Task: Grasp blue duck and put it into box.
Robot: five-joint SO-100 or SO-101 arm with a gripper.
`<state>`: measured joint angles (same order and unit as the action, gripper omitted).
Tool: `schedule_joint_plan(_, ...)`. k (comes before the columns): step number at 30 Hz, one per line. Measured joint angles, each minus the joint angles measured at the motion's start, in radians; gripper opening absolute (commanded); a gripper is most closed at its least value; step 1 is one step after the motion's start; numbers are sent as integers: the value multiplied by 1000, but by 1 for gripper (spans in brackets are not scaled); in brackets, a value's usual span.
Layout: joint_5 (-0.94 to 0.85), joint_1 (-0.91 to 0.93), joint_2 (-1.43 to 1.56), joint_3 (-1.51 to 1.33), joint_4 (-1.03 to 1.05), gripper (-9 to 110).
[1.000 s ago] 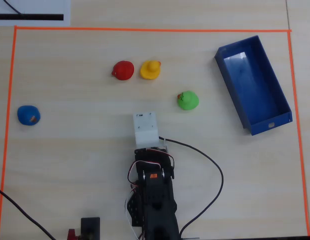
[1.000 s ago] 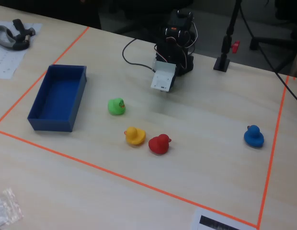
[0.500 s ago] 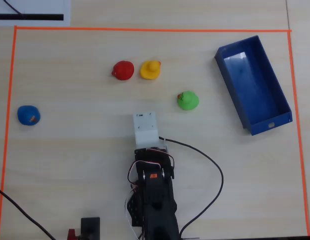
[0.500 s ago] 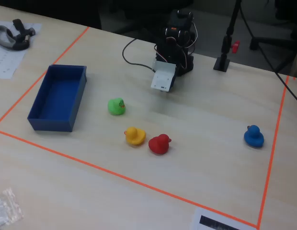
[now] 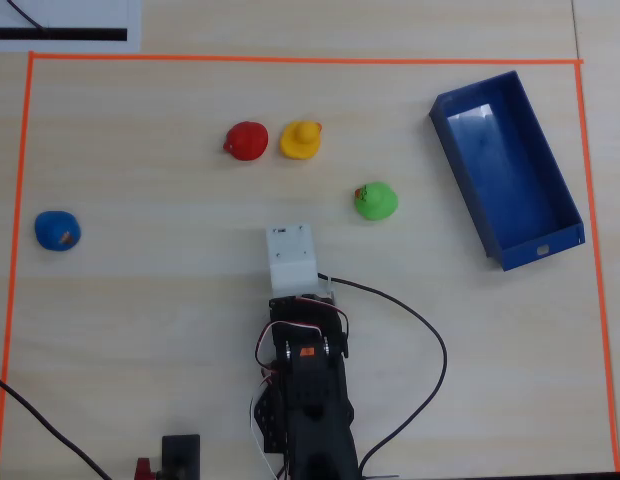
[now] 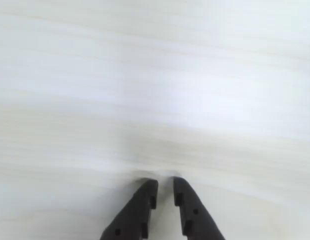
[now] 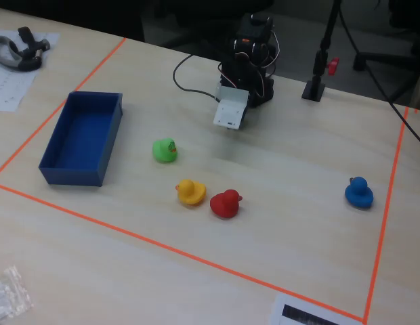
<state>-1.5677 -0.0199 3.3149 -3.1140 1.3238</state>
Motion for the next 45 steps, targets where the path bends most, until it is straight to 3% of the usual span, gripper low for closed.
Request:
schedule_joint_plan(4, 0, -67, -87, 52, -9, 0)
schedule_joint_plan(6, 11, -152, -227, 160, -26, 6)
schedule_joint_plan(8, 83, -267, -390, 316, -31, 16)
schedule_joint_plan(12, 272, -534, -778, 684, -64, 23)
schedule_joint_plan(21, 345, -914, -1565, 1371, -210, 30)
schedule_joint_plan(26, 325, -914, -1875, 1588, -282, 30)
schedule_joint_plan(34, 186, -773, -2098, 1640, -511, 30)
schedule_joint_plan(45, 230, -784, -2206, 1798, -491, 29)
